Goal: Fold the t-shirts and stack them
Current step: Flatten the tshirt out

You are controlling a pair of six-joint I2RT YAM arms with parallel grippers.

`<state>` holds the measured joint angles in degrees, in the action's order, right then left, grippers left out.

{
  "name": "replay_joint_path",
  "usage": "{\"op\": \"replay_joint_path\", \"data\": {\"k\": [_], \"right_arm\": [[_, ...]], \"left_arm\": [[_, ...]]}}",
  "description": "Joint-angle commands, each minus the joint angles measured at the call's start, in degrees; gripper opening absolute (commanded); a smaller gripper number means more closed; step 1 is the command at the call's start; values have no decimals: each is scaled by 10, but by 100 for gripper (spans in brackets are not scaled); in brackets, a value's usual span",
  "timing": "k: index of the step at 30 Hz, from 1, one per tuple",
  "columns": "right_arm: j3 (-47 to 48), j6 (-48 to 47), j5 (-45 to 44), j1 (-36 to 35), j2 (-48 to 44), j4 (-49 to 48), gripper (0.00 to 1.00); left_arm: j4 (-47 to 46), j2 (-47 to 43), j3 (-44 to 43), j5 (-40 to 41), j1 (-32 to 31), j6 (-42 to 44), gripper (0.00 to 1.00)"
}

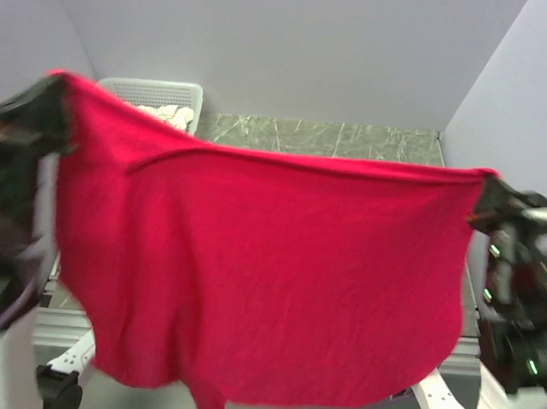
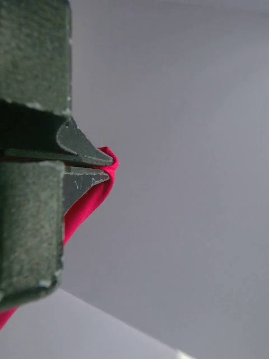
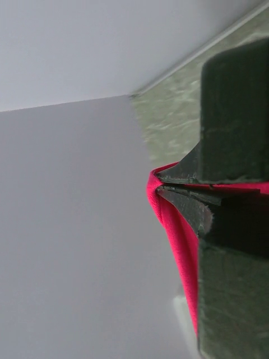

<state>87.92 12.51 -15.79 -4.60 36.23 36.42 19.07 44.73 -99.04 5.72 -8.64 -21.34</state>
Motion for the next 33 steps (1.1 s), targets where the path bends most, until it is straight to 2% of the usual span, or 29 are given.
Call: {"op": "replay_joint_path", "data": {"k": [1, 2, 5, 10, 11, 15, 20, 26, 33], "right_arm": [[-85, -6, -9, 4, 58, -3, 0], [-129, -2, -7, 4, 80, -10, 1], [-202, 14, -19, 5, 142, -49, 1], [-263, 30, -71, 4, 272, -145, 0], [-267, 30, -78, 6, 324, -159, 0], [-233, 16, -89, 12, 458, -198, 0], [-153, -10, -93, 18, 605, -205, 0], [-112, -6, -57, 26, 659, -219, 0], [-50, 11, -24, 27, 717, -201, 0]], "left_arm": [[-27, 93, 115, 2, 3, 31, 0], [-45, 103, 172, 3, 3, 33, 0], [-119, 157, 264, 3, 3, 39, 1], [-202, 318, 298, -1, 3, 44, 0], [-208, 343, 291, 0, 4, 44, 0], [-228, 474, 255, 11, 3, 46, 1], [-237, 556, 195, 11, 3, 45, 1], [-240, 604, 153, 3, 3, 46, 1], [-240, 620, 160, 25, 5, 46, 1]]}}
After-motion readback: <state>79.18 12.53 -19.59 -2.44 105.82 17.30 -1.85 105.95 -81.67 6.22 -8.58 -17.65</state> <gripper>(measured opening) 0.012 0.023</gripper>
